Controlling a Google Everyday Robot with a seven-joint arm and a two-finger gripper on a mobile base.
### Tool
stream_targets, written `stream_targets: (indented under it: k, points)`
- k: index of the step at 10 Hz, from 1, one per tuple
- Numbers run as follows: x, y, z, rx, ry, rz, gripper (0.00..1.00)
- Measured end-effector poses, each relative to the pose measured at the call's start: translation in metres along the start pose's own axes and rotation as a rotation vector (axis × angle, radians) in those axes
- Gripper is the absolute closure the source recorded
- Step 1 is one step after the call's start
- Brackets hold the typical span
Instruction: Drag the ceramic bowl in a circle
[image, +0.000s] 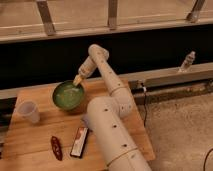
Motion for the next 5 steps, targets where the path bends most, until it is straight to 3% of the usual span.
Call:
stream_targets:
  k: [5]
  points:
    - [0.0003,-0.0004,0.0014,0.001,-0.001,0.0,1.0]
